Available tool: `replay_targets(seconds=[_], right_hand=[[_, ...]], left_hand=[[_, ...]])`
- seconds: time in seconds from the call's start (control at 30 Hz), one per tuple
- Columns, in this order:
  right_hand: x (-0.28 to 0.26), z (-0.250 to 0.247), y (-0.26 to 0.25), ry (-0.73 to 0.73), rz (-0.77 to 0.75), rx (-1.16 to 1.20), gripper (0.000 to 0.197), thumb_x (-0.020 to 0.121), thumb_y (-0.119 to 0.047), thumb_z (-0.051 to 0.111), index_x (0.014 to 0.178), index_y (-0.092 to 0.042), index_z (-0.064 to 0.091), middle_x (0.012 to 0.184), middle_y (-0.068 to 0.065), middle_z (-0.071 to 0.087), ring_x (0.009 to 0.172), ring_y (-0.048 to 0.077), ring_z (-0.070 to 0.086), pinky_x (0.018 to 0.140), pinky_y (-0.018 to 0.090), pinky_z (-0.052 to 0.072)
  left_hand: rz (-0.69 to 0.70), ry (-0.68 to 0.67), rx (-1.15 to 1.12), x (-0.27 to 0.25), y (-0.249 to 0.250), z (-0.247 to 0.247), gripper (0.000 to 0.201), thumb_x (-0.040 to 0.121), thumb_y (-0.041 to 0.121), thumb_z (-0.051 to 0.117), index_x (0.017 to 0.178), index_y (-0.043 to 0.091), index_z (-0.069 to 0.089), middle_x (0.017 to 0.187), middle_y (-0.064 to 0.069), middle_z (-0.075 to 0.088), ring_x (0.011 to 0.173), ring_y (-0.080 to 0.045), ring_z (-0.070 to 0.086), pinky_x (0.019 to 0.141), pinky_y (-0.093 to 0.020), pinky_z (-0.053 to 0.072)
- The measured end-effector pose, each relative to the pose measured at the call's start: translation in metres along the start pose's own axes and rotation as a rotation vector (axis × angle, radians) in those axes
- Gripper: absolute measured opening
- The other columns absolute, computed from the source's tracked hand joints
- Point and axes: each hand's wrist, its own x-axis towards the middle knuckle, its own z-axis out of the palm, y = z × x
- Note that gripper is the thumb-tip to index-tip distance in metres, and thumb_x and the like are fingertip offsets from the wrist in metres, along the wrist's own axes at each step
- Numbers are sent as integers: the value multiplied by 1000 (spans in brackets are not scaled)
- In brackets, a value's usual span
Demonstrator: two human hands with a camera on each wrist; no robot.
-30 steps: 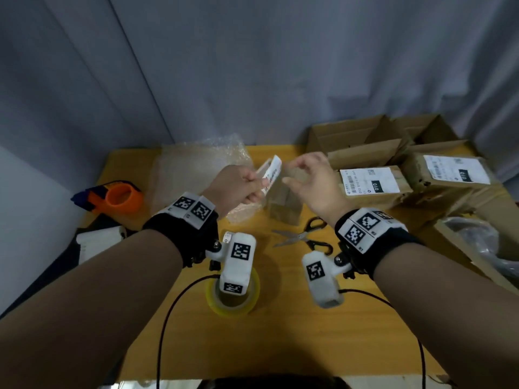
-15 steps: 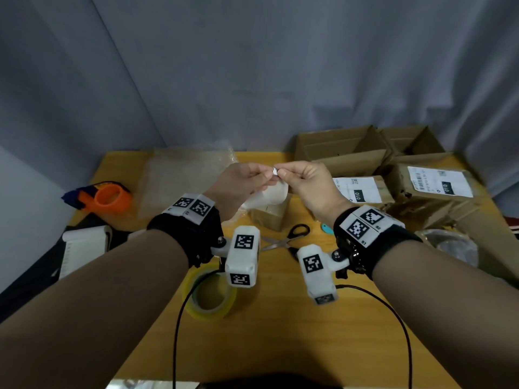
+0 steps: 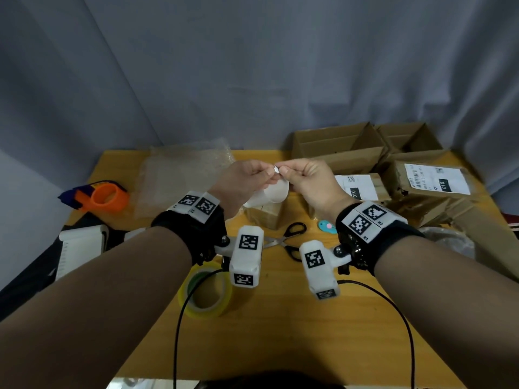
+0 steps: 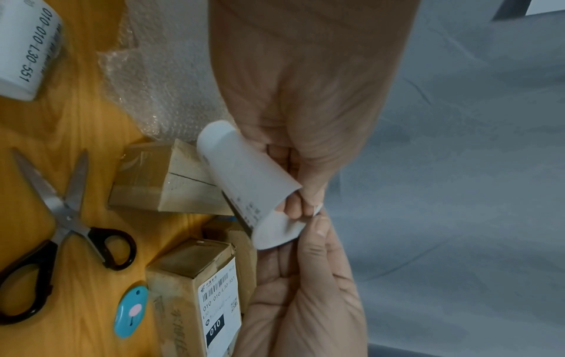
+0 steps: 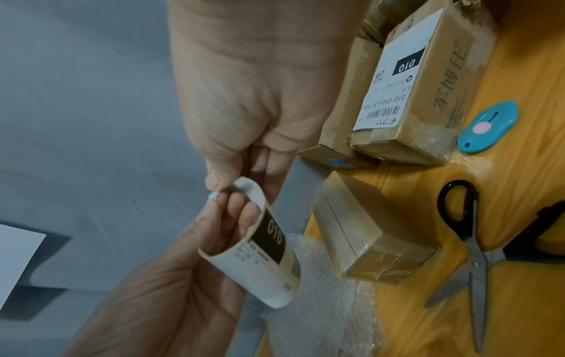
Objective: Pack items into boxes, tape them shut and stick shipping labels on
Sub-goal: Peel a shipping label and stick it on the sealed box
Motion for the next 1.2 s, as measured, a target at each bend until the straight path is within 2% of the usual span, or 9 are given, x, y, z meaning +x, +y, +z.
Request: replay_targets(seconds=[0.23,0.37,0.53,0.6,0.77,0.83,0.93,1.03,1.2], right_hand=[[-2,5,-4,-26,-13,31,24,83,-8,70,105,2,69,98,15,72,95,24,69,91,35,54],[-2,7,-7,5,-32,30,25,82,-7,71,104,5,69,98,19,72,92,23,70,89,30,55],[1,10,-9,46,-64,-114,12,89,-14,65,93,-7,73,89,6,73,87,13,67,87,32,55],[2,11,-9,86,-65,-145,12,90,-16,63,86,-11,73,88,10,72,83,14,64,85,36,54],[3,7,-7,182,-42,-111,18,94,-18,57,85,-7,68,92,22,67,80,17,57,84,39,52],[1,7,-7,149,-32,-125,15,95,-17,56,84,-13,66,84,10,66,79,11,56,82,33,50],[-3,12,-8,59,-63,-184,18,96,-15,53,83,-17,64,78,-6,60,71,1,53,75,22,46],[-4,17,-9,34,-70,-163,19,97,-14,50,88,-16,66,81,-6,62,70,-5,54,74,20,47],[-1,22,-11,75,69,10,19,97,-14,49,93,-14,68,98,6,67,99,23,63,93,40,51]], left_hand=[[-14,30,49,0,-1,-3,14,95,17,54,97,18,67,93,2,70,87,-4,64,79,-17,49],[19,67,135,-2,5,-2,13,95,19,54,96,16,67,85,7,68,76,6,61,65,-7,44],[27,137,189,-2,9,2,16,92,17,55,79,20,62,77,8,63,70,-2,55,66,-16,42],[29,141,226,-3,10,2,15,91,16,53,78,19,60,71,9,59,67,-4,52,64,-17,40],[-64,166,133,-4,2,-3,14,90,19,51,80,16,60,86,-7,68,89,-21,64,82,-32,50],[-138,149,-41,-6,4,-2,18,94,23,50,86,12,60,89,-6,70,93,-20,68,85,-31,52],[-118,84,-37,-8,9,1,29,96,41,49,91,15,61,92,2,66,93,-13,68,86,-27,53],[-84,122,2,-7,7,2,22,95,30,55,93,10,61,93,3,63,92,-14,66,91,-33,52],[-81,186,63,-7,6,-2,21,91,23,60,72,16,57,95,3,61,83,-14,57,84,-37,51]])
